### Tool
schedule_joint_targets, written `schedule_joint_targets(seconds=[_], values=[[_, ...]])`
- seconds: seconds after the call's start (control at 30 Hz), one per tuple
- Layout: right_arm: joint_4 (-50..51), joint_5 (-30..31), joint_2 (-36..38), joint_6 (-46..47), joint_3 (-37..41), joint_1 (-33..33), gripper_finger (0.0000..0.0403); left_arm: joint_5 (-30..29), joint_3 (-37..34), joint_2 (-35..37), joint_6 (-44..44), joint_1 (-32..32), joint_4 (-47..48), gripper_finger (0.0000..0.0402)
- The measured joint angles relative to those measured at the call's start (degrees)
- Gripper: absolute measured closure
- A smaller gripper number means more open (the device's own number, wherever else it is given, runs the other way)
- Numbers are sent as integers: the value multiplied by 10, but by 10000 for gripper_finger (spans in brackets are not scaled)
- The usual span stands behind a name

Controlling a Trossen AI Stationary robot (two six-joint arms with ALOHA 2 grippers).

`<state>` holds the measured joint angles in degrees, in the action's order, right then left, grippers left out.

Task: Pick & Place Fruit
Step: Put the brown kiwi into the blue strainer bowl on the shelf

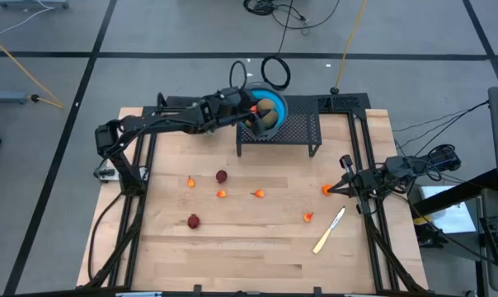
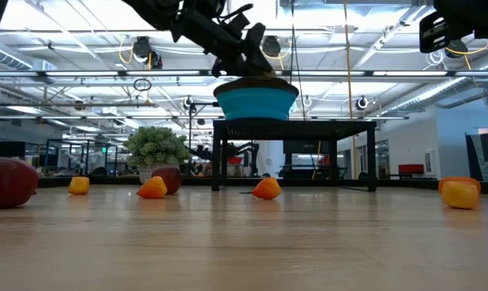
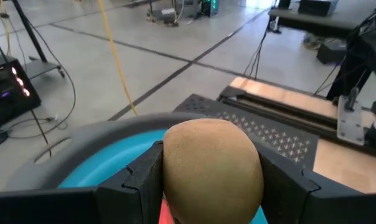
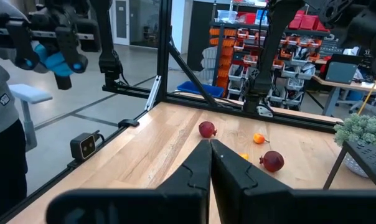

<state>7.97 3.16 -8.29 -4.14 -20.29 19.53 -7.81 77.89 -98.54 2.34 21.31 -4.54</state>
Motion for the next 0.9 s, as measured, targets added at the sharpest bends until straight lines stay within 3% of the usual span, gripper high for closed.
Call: schedule_joint_targets(seconds=[0.9], values=[[1,0,0,-2,0,0,401,3,0,-8,8,5,69,202]])
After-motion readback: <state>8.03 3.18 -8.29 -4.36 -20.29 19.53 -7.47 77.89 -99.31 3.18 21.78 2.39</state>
